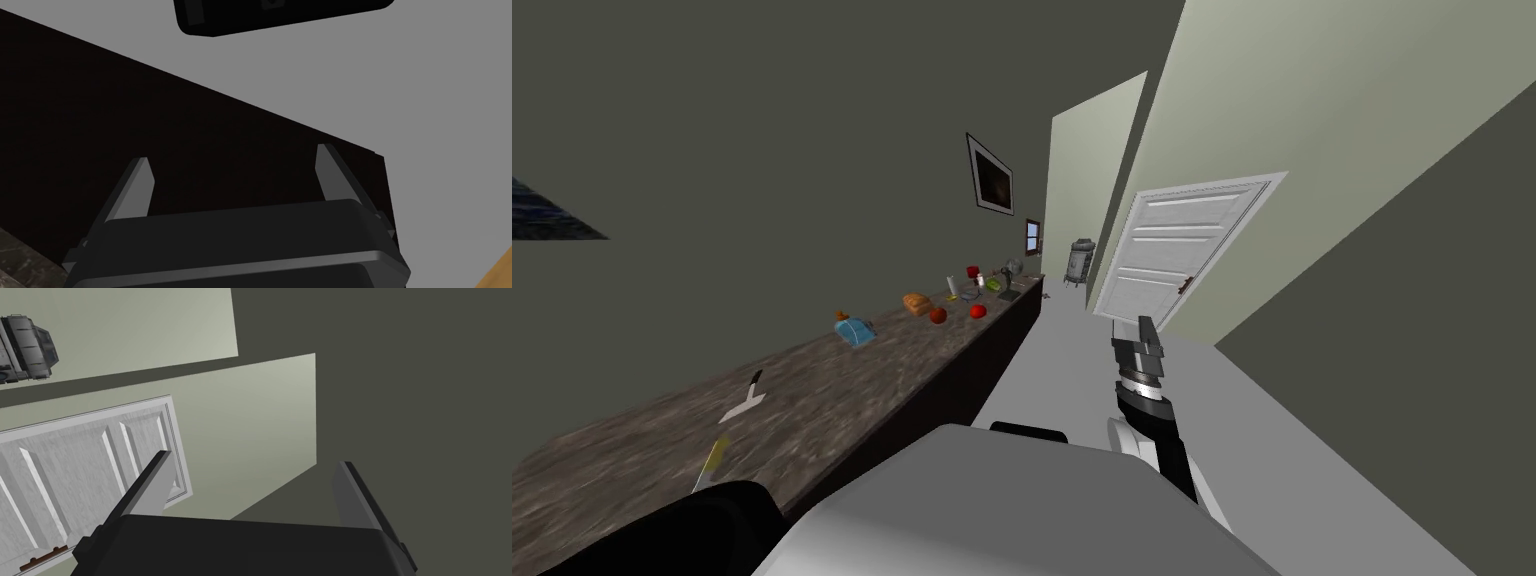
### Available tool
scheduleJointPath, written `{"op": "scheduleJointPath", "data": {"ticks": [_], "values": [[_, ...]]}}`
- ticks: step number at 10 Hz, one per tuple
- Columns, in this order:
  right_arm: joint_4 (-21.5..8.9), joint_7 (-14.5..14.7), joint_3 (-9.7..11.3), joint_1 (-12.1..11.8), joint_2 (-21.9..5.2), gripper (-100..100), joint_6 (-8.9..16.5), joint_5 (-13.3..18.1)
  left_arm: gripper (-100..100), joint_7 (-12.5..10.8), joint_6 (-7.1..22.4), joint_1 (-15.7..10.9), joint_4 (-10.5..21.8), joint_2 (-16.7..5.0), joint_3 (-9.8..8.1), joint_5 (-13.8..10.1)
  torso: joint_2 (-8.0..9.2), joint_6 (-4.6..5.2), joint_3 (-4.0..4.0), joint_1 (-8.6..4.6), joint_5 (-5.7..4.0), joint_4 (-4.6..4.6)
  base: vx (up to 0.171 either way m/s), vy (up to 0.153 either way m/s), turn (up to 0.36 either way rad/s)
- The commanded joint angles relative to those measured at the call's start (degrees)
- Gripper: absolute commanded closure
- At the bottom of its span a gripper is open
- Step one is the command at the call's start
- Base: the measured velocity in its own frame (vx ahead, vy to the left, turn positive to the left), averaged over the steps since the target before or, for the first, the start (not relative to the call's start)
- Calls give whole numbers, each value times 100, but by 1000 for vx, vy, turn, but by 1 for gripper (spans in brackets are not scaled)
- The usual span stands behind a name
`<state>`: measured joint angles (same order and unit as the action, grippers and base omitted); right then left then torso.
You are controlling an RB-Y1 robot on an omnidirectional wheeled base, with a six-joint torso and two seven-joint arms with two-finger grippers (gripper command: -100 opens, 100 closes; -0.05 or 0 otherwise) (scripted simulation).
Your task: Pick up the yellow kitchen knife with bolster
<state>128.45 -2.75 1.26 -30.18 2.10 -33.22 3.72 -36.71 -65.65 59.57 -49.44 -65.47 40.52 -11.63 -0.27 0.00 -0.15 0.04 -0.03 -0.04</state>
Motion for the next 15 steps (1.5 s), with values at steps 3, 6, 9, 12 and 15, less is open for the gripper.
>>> {"op": "scheduleJointPath", "data": {"ticks": [3,6,9,12,15], "values": [[0,0,0,0,0,0,0,0,-100,-154,-26,19,430,-177,301,-21,-10,1,-5,1,1,-2,120,37,-120],[0,0,-1,-1,0,0,0,0,-100,-238,-34,34,628,-287,485,-34,2,-4,1,4,4,0,79,44,-80],[0,0,0,0,0,0,0,0,-100,-313,-31,39,899,-390,657,-44,13,-6,7,-6,1,3,58,27,-79],[0,0,-1,0,-1,0,0,0,-100,-439,5,16,1278,-571,952,-60,1,-1,0,16,5,1,91,82,-148],[0,0,-1,0,-1,0,0,0,-100,-559,119,-110,1668,-759,1240,-86,-3,0,-2,36,11,0,92,149,-162]]}}
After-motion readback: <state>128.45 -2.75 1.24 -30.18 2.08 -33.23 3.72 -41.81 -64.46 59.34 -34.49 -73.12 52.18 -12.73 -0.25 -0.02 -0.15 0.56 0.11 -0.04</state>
